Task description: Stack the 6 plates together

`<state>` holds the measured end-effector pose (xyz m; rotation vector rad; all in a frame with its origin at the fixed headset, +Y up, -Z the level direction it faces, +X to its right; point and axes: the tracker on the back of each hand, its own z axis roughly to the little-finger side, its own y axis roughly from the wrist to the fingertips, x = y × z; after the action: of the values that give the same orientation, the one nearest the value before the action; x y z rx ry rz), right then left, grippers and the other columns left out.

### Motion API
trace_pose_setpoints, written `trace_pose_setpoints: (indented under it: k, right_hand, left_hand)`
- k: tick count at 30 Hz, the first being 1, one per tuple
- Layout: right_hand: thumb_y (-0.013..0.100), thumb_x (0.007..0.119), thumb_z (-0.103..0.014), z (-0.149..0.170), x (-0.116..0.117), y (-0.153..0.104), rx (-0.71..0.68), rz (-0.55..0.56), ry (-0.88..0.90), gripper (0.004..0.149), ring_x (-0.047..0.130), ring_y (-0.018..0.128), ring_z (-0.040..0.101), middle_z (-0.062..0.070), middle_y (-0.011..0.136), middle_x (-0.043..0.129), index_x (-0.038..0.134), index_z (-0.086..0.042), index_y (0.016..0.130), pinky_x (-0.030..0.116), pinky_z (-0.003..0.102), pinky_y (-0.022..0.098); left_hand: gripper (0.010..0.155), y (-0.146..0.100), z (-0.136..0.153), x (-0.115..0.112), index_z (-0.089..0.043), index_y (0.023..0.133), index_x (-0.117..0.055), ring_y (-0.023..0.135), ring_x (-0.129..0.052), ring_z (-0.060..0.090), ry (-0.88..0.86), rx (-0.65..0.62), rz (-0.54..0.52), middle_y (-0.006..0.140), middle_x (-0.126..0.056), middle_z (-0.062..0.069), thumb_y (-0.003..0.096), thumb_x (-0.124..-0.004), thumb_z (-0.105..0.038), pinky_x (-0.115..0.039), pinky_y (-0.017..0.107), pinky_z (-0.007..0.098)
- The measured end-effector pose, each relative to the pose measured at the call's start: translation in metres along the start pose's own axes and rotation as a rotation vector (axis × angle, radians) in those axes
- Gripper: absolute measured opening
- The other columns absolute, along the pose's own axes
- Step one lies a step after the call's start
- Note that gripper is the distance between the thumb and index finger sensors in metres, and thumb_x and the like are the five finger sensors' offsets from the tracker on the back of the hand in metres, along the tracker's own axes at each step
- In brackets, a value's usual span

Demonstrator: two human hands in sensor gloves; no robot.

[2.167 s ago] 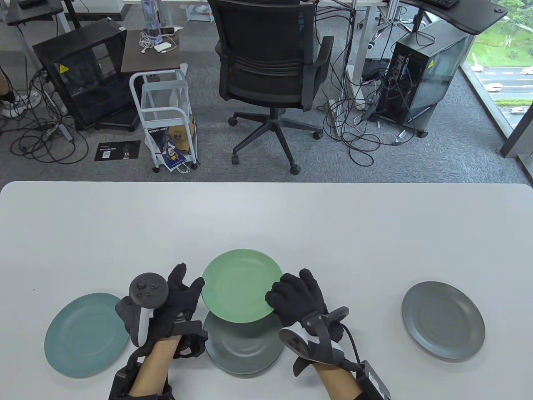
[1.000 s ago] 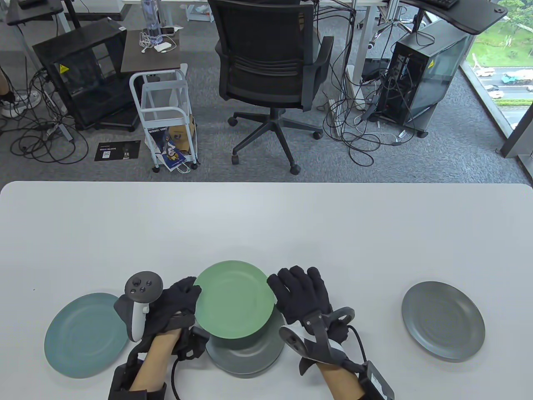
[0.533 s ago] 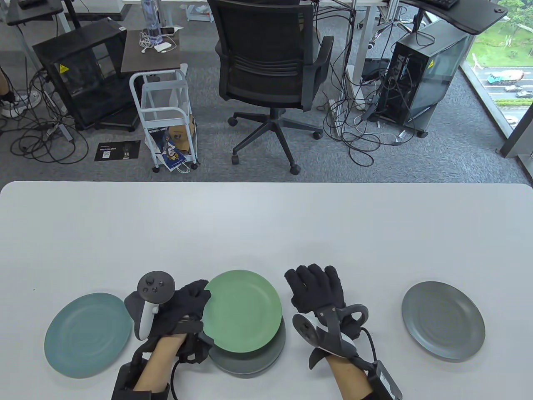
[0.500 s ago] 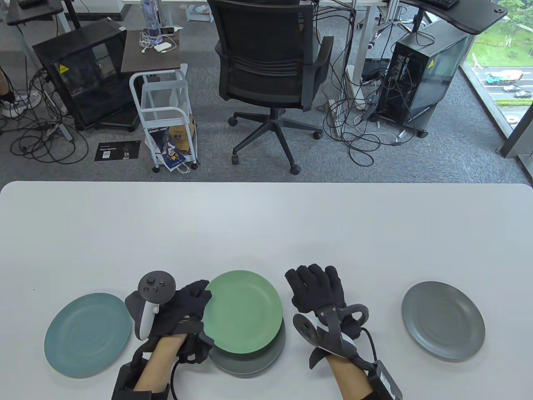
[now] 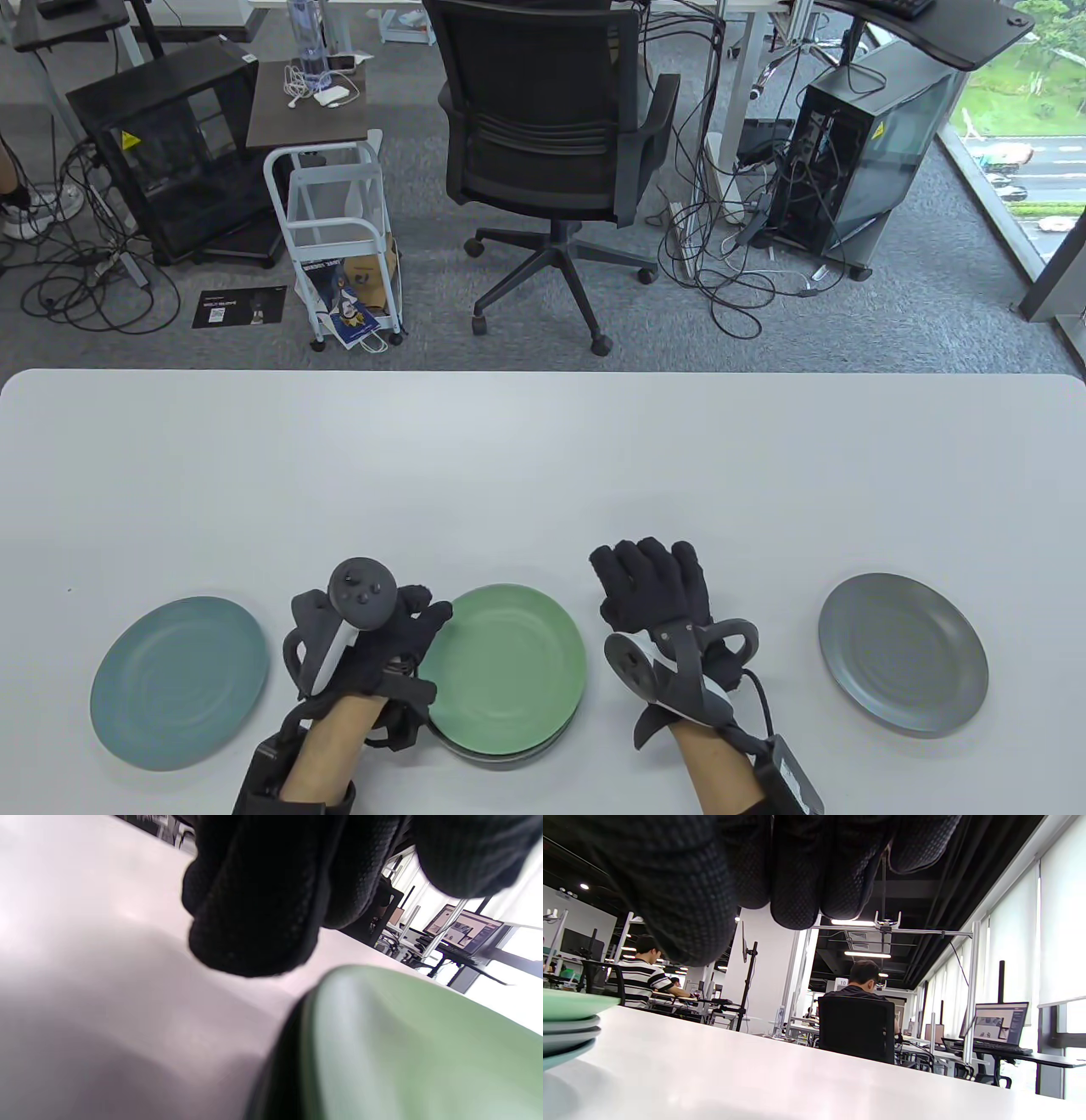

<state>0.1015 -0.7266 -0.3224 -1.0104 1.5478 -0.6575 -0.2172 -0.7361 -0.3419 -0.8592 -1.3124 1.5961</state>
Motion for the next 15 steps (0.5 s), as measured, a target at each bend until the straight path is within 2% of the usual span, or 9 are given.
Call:
trace_pose_setpoints:
  k: [6,7,12,15]
  right_hand:
    - [0.045,0.085,-0.054,0.031,0.001,0.004,0.206,-0.121,-0.038,0.061,0.078,0.091,0.022,-0.008,0.087,0.088,0.065,-0.034,0.1,0.051,0.054,0.077]
    - [0.046,0.084,-0.056,0.043,0.003,0.004,0.275,-0.177,-0.064,0.063,0.078,0.092,0.023,-0.007,0.088,0.088,0.063,-0.034,0.101,0.051,0.054,0.077]
    - [0.047,0.083,-0.058,0.092,0.01,-0.003,0.531,-0.338,-0.159,0.066,0.074,0.095,0.026,-0.003,0.096,0.084,0.06,-0.032,0.103,0.048,0.055,0.078]
    - [0.047,0.083,-0.059,0.118,0.015,-0.011,0.679,-0.438,-0.129,0.072,0.066,0.101,0.03,0.001,0.106,0.074,0.053,-0.032,0.107,0.042,0.057,0.078]
  left_hand:
    - [0.058,-0.008,-0.009,0.007,-0.025,0.075,-0.095,0.068,-0.099,0.017,0.132,0.038,-0.12,0.041,-0.112,-0.002,0.0313,-0.08,-0.06,-0.047,0.085,0.04]
    - [0.059,-0.01,-0.011,0.007,-0.024,0.076,-0.094,0.071,-0.098,0.017,0.172,0.045,-0.161,0.044,-0.113,-0.003,0.0314,-0.08,-0.06,-0.045,0.086,0.039]
    - [0.07,-0.017,-0.018,0.005,-0.033,0.095,-0.072,0.094,-0.081,0.012,0.326,0.083,-0.258,0.079,-0.101,-0.006,0.0314,-0.077,-0.063,-0.029,0.089,0.039]
    - [0.077,-0.02,-0.021,0.004,-0.038,0.102,-0.058,0.106,-0.065,0.012,0.347,0.069,-0.287,0.096,-0.088,-0.007,0.032,-0.076,-0.065,-0.022,0.09,0.041]
